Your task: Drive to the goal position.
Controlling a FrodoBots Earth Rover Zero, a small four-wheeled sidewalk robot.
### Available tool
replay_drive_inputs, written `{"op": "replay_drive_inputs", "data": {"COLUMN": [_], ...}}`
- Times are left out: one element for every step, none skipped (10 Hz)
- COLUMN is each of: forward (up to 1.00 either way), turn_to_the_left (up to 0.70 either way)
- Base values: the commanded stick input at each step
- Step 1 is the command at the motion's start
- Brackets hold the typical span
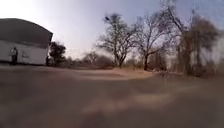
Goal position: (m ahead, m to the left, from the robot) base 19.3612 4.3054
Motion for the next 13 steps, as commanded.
{"op": "replay_drive_inputs", "data": {"forward": [0.70,0.70,0.70,0.70,0.70,0.70,0.70,0.70,0.70,0.70,0.70,0.70,0.70], "turn_to_the_left": [0.00,0.00,0.00,0.00,0.00,0.00,0.00,0.00,0.00,0.00,0.00,0.00,0.00]}}
